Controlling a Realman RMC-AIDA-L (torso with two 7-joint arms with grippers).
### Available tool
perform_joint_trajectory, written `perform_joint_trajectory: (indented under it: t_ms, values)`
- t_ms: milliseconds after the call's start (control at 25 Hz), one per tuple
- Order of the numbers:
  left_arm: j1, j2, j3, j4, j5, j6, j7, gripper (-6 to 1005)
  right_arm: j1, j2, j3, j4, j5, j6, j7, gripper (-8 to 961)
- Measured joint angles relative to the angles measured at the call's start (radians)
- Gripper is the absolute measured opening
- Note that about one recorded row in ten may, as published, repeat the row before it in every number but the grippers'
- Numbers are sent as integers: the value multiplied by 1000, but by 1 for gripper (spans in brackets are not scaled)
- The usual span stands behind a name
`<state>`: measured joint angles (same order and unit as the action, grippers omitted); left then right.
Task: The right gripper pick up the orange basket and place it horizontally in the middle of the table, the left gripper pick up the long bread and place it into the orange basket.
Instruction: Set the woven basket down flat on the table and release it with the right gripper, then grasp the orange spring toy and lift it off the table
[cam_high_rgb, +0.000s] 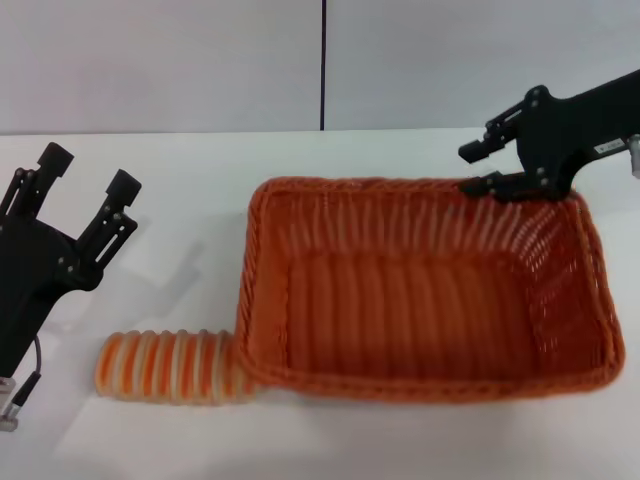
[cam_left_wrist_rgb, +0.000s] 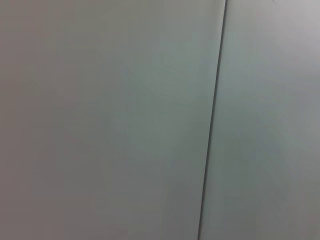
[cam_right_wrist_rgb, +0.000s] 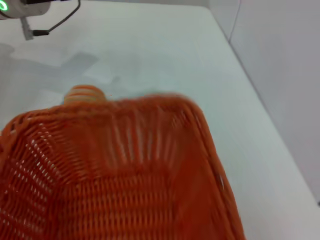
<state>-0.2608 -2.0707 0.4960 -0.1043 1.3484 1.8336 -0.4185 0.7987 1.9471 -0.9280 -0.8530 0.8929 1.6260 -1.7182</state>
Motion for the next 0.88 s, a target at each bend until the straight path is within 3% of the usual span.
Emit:
perform_joint_trajectory:
  t_ms: [160, 360, 560, 640, 880]
  values:
    - [-1, 0, 10, 0, 0, -2, 0, 727, -8, 19, 60, 0, 9, -26, -55, 321]
    - [-2, 1, 12, 1, 0, -5, 0, 724, -55, 34, 211, 3, 106, -30, -129, 371]
    - [-3, 1, 6, 8, 0, -5, 0, 722, -171, 32, 336, 54, 347, -31, -171, 371]
    - [-7, 4, 2, 12, -6, -11, 0, 721, -261, 34, 415, 113, 495, -32, -197, 370]
    - [2, 7, -28, 67, -9, -40, 10, 719, -380, 38, 563, 247, 644, -40, -233, 370]
